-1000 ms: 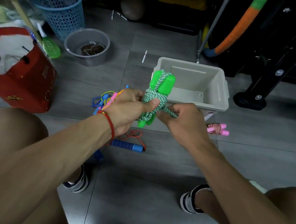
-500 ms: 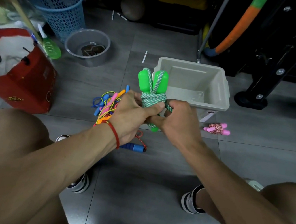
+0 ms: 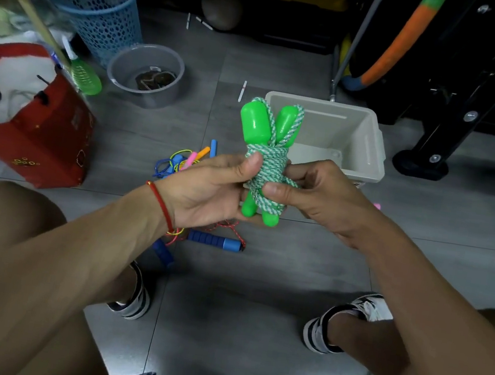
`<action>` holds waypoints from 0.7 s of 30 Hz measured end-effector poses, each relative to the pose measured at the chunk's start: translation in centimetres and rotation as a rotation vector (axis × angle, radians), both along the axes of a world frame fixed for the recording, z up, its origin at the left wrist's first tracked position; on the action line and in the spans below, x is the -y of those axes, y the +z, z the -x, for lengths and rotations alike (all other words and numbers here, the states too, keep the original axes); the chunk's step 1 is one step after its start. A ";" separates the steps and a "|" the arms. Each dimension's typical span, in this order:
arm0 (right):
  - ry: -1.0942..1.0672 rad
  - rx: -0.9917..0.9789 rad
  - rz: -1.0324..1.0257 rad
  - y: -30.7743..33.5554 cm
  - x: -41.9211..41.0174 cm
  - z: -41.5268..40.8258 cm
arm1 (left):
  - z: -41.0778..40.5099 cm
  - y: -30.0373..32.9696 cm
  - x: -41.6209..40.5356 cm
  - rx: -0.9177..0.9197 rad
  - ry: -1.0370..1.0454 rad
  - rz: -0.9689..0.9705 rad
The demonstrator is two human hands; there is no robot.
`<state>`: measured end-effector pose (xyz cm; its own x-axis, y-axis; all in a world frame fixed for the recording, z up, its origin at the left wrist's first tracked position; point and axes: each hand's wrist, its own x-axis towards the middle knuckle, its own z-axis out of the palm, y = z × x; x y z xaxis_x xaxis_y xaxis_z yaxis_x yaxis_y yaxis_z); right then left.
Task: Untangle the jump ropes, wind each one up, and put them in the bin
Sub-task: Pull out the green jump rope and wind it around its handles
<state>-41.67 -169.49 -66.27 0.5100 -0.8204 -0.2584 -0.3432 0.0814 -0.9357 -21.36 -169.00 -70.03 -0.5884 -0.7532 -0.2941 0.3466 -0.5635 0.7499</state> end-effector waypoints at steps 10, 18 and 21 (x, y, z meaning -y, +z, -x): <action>-0.213 -0.506 0.381 -1.5 -0.7 -2.2 | 0.8 0.1 0.6 0.326 0.247 0.103; -0.240 -0.554 0.466 -1.8 -1.2 -2.8 | 1.9 0.0 0.3 0.327 0.311 0.065; -0.252 -0.452 0.437 -2.3 -0.8 -2.6 | 2.0 0.6 0.1 0.279 0.270 0.048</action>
<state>-39.12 -168.71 -68.56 0.2096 -0.9776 -0.0185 -0.7283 -0.1434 -0.6700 -23.36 -169.14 -69.47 -0.2697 -0.8869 -0.3750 0.2568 -0.4416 0.8597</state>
